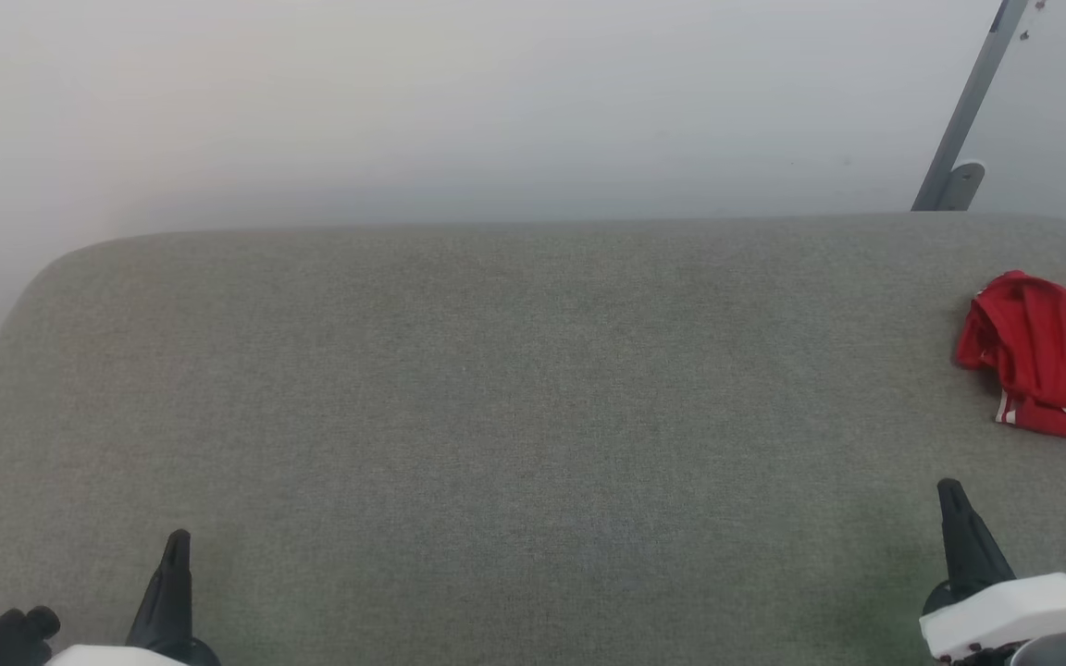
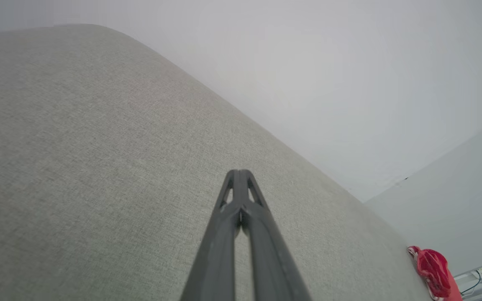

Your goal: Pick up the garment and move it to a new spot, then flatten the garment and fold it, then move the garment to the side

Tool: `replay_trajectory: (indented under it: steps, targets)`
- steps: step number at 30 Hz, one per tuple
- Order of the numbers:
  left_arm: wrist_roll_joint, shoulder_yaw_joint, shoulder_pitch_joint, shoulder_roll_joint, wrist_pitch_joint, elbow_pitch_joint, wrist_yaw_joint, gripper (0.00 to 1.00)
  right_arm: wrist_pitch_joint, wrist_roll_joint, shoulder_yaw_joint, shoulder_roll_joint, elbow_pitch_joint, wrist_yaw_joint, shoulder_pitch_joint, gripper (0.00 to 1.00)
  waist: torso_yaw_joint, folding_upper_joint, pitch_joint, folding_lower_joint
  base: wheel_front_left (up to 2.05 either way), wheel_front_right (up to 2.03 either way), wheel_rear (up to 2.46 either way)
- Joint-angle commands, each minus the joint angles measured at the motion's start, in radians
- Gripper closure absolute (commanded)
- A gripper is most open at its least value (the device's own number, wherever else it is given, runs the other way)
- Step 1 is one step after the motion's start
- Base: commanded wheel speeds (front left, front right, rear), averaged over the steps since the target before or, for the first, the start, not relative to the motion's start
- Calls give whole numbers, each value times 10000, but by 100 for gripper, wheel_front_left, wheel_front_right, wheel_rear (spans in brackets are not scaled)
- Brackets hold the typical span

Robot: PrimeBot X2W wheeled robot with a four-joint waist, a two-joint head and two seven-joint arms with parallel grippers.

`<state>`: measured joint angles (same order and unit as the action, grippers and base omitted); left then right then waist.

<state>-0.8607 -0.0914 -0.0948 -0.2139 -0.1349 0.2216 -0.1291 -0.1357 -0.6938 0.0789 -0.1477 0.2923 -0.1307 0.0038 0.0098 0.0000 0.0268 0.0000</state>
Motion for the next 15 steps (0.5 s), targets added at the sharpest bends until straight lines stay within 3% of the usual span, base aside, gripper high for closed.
replay_trajectory:
  steps: [1,15]
  targets:
    - [-258,-93,306,-56,70,-104,-6,100,76,-334,68,-4,-191,0,-282,100,-1,0,-3,0,0,0,0]
    - [-1884,-128,713,318,610,-36,-10,100,613,-2291,127,212,-272,-1,-484,100,-16,0,-49,0,0,0,0]
